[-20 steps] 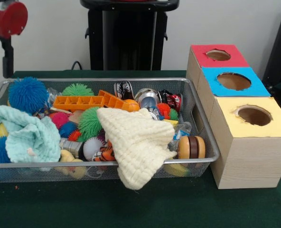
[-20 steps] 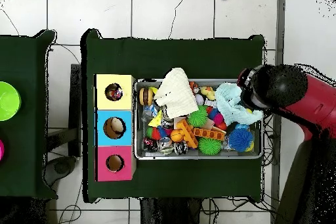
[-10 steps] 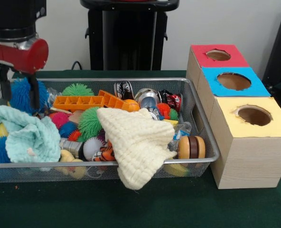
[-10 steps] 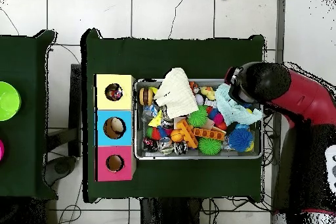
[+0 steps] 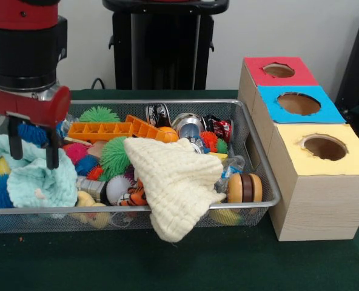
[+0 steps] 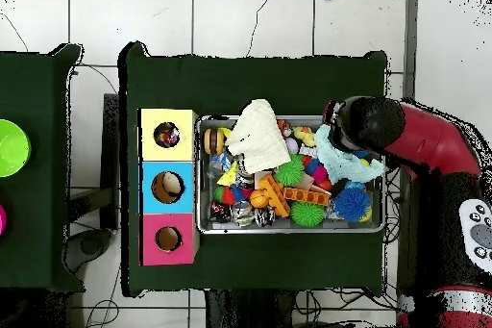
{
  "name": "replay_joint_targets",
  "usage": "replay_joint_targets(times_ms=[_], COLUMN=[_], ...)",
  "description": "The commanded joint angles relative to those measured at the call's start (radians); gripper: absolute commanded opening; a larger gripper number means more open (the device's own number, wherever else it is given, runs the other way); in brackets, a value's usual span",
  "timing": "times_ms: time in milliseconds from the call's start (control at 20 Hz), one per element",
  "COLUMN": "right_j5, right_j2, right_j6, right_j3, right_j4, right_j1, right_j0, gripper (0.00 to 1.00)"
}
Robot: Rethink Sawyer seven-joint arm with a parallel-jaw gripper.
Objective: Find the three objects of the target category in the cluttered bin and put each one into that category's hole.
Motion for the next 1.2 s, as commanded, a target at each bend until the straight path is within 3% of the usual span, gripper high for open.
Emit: replay_joint_targets(times_ms=[50, 250, 300, 600, 950, 1150, 1200], right_j5=[-0.039, -0.029, -0.027, 0.003, 0.217, 0.238, 0.232], right_j2=[0.088, 0.092, 0.093, 0.087, 0.021, 0.011, 0.011], right_j6=[-0.215, -0.188, -0.169, -0.140, -0.124, -0.099, -0.089], right_j3=[0.061, 0.061, 0.064, 0.066, 0.119, 0.113, 0.115], right_j4=[-0.131, -0.149, -0.156, -0.158, -0.138, -0.140, -0.139], right_j1=[0.067, 0.069, 0.068, 0.056, -0.083, -0.082, -0.082], right_j0=[-0.009, -0.003, -0.005, 0.008, 0.062, 0.070, 0.069], gripper=[1.00, 1.00, 0.00, 0.00, 0.00, 0.00, 1.00])
